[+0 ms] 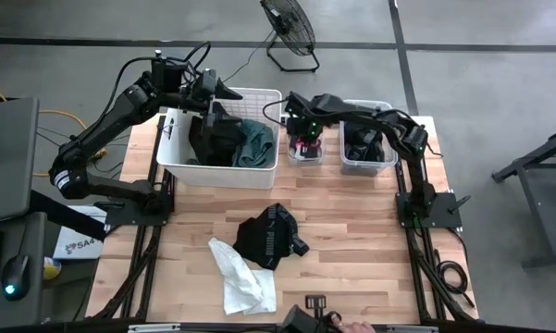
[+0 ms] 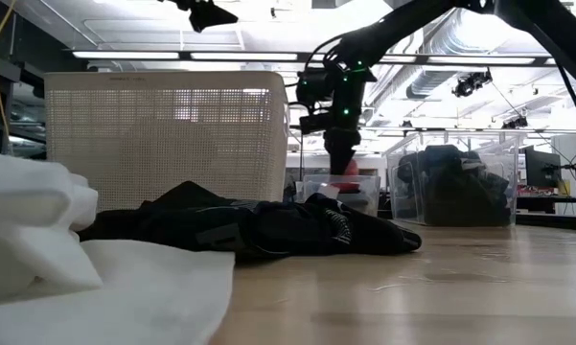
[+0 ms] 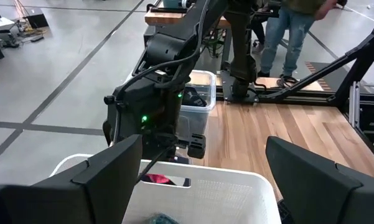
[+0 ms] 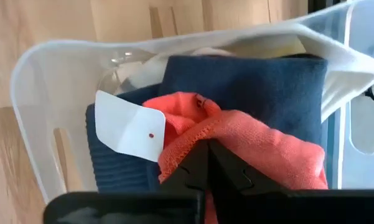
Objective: Pick & Place Cloths
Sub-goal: Put the pink sock into the left transparent bin, then put the black boxer short into the right transparent bin
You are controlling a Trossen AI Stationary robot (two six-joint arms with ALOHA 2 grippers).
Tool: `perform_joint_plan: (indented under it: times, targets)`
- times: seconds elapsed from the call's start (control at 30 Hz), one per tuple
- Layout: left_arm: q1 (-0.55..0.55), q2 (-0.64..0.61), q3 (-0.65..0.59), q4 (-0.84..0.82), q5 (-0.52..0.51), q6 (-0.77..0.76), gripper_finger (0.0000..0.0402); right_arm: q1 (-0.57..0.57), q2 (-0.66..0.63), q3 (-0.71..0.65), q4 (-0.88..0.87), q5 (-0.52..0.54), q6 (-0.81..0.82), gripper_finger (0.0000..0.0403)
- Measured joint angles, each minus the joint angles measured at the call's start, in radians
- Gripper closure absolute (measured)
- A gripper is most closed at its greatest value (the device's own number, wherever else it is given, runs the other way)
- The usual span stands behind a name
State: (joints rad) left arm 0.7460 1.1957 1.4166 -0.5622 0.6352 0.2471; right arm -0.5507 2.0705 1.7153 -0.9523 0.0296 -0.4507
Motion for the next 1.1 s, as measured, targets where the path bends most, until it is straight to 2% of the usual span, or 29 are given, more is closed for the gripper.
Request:
perform_joint_plan:
  times: [0.23,0.33,0.43,0.57,0.83,0.97,1.1]
  targets:
    - [0.0,0.0,0.0,0.003,-0.007,-0.041,0.0065,0.01,-0.051,-0.002,-0.015,0.045,-0.003,0.0399]
    - [0.0,0.0,0.0,0.005,-0.024,-0.053,0.0065,0.015,-0.082,-0.002,-0.015,0.036,-0.002,0.0397]
    - [0.0,0.0,0.0,0.005,-0.032,-0.062,0.0065,0.015,-0.111,-0.002,-0.015,-0.022,-0.009,0.0384]
    - [0.0,0.0,0.0,0.005,-0.04,-0.082,0.0065,0.018,-0.151,-0.002,-0.015,-0.111,0.01,0.0335]
    - [-0.019,-0.013,0.0,-0.023,-0.025,-0.091,0.0065,0.086,-0.279,-0.002,-0.115,-0.115,0.097,0.0206]
    - [-0.094,-0.023,0.0,-0.051,-0.066,-0.071,0.0065,0.126,-0.346,-0.001,-0.194,-0.112,0.178,0.0177]
    - [-0.219,-0.029,0.001,-0.07,-0.166,-0.068,0.0065,0.17,-0.405,-0.001,-0.254,-0.097,0.238,0.0173]
